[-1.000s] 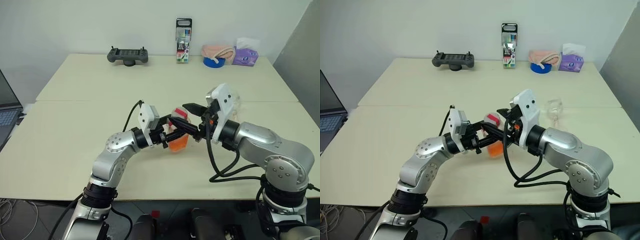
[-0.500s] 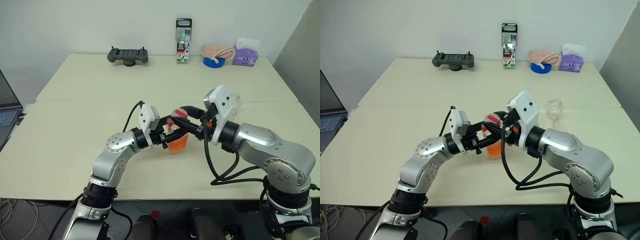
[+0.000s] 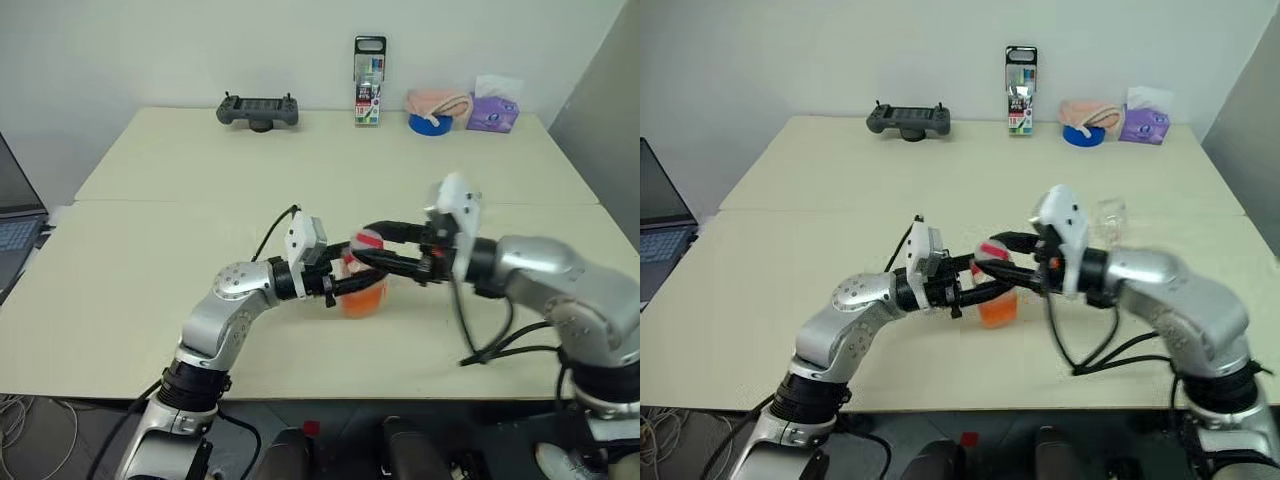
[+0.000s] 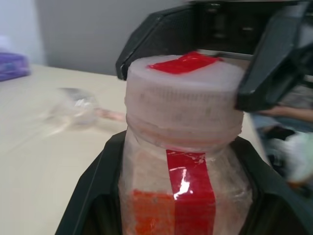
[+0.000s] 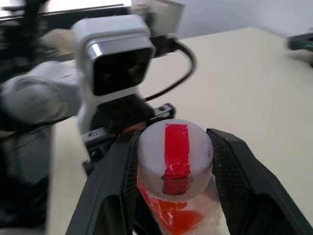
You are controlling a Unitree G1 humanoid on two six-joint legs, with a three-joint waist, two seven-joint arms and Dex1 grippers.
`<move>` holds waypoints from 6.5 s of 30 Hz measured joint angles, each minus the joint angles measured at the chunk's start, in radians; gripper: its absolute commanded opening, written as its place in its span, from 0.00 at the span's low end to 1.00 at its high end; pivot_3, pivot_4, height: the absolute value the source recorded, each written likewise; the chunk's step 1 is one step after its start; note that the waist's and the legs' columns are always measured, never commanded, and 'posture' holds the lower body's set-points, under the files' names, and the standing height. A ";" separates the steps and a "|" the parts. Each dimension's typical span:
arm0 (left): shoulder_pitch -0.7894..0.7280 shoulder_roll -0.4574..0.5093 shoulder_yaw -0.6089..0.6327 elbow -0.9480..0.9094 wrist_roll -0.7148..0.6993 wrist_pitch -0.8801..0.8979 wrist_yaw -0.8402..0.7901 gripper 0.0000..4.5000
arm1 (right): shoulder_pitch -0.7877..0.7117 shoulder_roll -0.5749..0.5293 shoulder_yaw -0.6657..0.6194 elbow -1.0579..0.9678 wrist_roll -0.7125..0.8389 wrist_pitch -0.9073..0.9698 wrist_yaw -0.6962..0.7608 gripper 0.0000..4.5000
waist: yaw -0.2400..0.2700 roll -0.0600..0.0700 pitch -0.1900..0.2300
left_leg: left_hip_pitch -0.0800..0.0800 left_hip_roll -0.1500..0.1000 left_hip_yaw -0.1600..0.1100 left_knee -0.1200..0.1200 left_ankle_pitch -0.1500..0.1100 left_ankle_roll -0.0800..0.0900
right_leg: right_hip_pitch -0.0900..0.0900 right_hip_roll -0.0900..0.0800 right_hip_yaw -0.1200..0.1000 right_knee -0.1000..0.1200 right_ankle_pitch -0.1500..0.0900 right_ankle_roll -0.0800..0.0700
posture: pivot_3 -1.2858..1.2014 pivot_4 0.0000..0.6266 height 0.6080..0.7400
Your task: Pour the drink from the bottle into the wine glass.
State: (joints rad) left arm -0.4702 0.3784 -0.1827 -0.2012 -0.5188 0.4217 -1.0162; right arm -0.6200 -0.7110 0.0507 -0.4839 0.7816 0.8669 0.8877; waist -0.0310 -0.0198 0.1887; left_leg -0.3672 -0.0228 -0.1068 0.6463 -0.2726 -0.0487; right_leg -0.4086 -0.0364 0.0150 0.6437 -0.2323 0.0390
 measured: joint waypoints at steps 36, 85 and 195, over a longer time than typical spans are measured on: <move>-0.068 -0.053 0.020 0.208 0.089 -0.202 -0.034 0.48 | 0.021 0.436 -0.082 -0.429 -0.135 0.395 -0.738 0.87 | 0.004 0.001 0.000 | -0.013 -0.001 -0.002 0.002 0.003 -0.005 | -0.014 -0.002 0.000 0.004 0.003 -0.005 | 0.52 0.24 1.00; -0.143 -0.108 0.022 0.334 0.169 -0.256 0.003 0.48 | 0.142 0.652 0.046 -0.447 -0.362 0.507 -1.001 0.43 | -0.002 0.001 0.000 | -0.012 0.000 -0.003 0.002 0.003 -0.004 | -0.014 0.000 -0.001 0.006 0.003 -0.005 | 0.52 0.24 1.00; -0.067 0.008 -0.041 0.129 0.039 -0.058 -0.180 0.48 | 0.026 0.050 -0.051 -0.128 -0.102 0.194 0.024 0.42 | -0.002 0.002 -0.001 | -0.012 0.000 -0.001 0.006 0.001 0.000 | -0.010 0.000 -0.001 0.004 0.004 -0.005 | 0.52 0.24 1.00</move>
State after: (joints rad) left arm -0.5372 0.3860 -0.2241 -0.0726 -0.4794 0.3640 -1.1960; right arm -0.5937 -0.6613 -0.0005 -0.6121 0.6794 1.0610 0.9113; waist -0.0330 -0.0179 0.1879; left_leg -0.3792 -0.0229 -0.1078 0.6520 -0.2715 -0.0490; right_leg -0.4191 -0.0363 0.0143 0.6479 -0.2288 0.0341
